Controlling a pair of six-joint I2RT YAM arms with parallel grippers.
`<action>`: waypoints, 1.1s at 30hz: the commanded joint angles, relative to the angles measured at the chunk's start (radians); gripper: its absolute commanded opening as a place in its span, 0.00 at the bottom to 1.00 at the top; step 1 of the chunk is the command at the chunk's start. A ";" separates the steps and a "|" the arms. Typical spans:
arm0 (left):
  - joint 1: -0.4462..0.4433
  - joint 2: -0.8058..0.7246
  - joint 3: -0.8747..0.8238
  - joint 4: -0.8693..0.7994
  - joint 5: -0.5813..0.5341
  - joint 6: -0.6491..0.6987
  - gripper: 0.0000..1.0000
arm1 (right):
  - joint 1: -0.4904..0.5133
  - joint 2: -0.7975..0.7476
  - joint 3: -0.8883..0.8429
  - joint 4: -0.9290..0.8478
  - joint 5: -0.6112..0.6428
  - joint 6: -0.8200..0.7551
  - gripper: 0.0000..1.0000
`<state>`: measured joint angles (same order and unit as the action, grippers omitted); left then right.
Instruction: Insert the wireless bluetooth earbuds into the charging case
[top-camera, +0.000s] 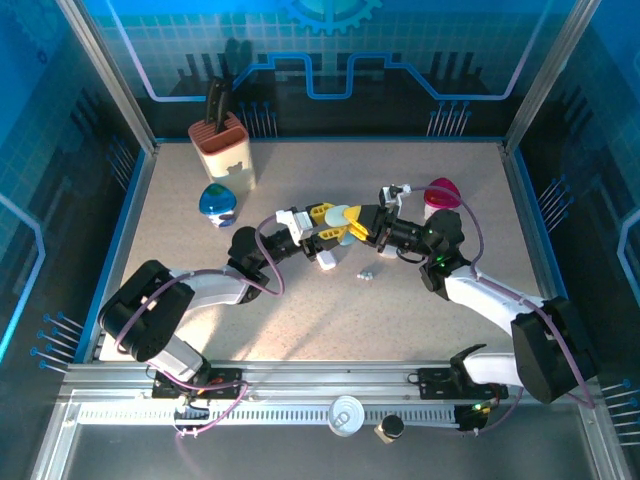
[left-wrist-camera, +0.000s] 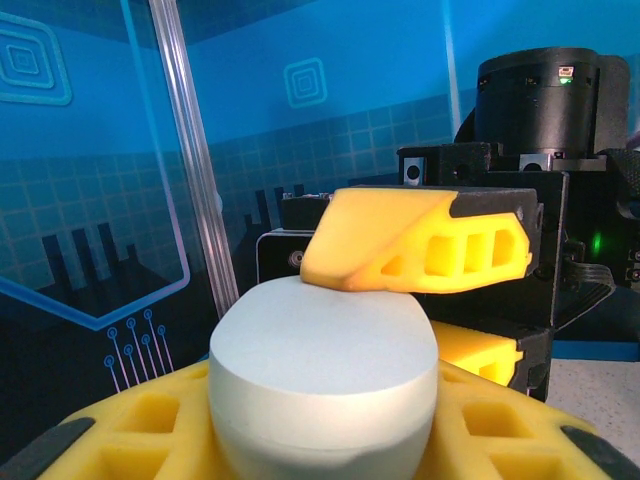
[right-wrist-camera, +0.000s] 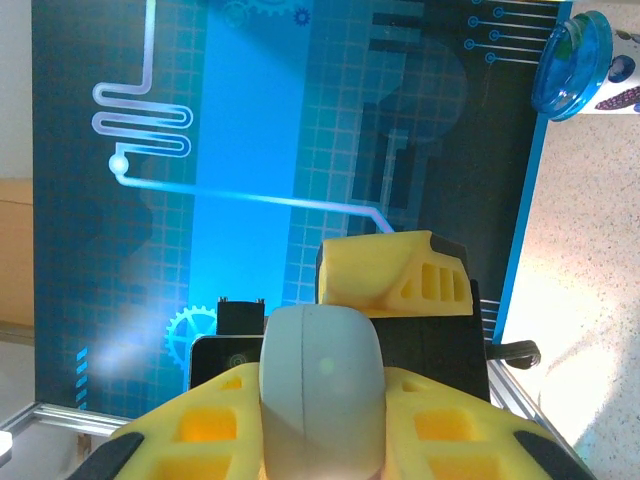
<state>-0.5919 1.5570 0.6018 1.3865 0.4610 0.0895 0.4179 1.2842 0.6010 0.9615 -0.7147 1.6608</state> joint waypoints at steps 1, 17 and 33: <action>-0.010 0.017 0.033 0.016 0.043 0.018 0.19 | 0.009 0.010 0.005 0.036 -0.012 -0.002 0.18; 0.022 -0.165 0.012 -0.426 0.252 -0.071 0.19 | -0.121 -0.277 0.138 -0.817 -0.050 -1.120 0.79; 0.021 -0.237 0.032 -0.540 0.383 -0.206 0.18 | 0.256 -0.288 0.385 -1.333 0.465 -1.826 0.85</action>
<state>-0.5777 1.3510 0.6033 0.8558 0.8021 -0.0818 0.6506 0.9775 0.9512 -0.2993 -0.3847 -0.0471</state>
